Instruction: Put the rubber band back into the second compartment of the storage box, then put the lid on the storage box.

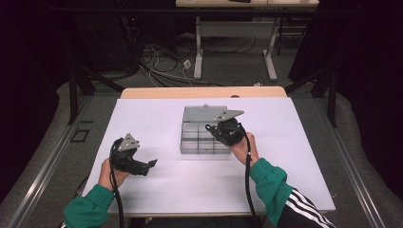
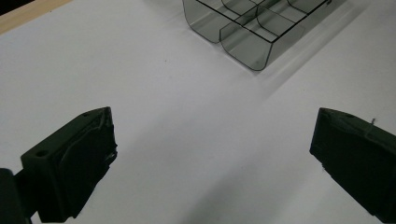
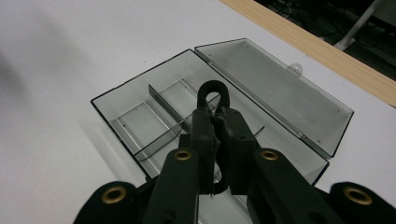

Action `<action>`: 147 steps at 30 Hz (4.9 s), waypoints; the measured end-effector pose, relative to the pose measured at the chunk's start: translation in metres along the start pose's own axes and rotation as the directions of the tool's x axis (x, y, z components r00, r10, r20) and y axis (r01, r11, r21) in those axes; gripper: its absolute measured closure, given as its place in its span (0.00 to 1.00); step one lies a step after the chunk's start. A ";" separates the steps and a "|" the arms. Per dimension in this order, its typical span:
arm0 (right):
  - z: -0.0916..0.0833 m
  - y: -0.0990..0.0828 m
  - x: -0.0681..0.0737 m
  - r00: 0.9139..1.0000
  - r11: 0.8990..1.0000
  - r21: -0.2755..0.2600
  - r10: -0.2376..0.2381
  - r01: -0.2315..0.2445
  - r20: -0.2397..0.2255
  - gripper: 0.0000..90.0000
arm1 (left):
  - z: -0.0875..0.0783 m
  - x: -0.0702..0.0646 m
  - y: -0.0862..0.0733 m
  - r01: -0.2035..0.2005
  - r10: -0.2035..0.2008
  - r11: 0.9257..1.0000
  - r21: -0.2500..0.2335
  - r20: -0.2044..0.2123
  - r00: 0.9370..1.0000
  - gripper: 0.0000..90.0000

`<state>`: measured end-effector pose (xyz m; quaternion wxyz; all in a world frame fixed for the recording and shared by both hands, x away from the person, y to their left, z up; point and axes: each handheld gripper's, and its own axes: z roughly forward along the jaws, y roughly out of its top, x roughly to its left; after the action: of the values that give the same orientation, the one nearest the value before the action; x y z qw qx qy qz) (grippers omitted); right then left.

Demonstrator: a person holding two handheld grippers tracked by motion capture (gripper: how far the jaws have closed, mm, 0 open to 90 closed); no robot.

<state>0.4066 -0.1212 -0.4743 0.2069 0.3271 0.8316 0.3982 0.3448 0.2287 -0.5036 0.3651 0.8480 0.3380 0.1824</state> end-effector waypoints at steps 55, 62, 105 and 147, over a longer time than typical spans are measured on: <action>0.074 0.002 -0.020 0.998 0.989 0.138 0.060 -0.060 0.007 0.95 | 0.001 -0.002 0.000 0.000 0.000 1.000 -0.004 0.008 1.000 0.00; 0.081 0.003 -0.017 0.999 0.981 0.189 0.051 -0.052 0.011 0.95 | 0.002 -0.002 0.001 -0.004 0.004 1.000 -0.003 0.003 1.000 0.00; 0.074 0.005 -0.028 0.987 0.982 0.191 0.040 -0.010 -0.154 0.18 | 0.003 -0.003 0.002 -0.007 0.007 1.000 -0.014 0.007 1.000 0.00; -0.004 -0.024 -0.055 0.982 0.989 0.136 0.080 -0.057 -0.172 0.00 | 0.013 -0.011 0.012 -0.023 0.023 1.000 -0.018 0.013 1.000 0.00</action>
<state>0.4338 -0.1730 -0.4863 0.0967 0.3318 0.8592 0.3773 0.3497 0.2081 -0.5040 0.3730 0.8497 0.3241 0.1839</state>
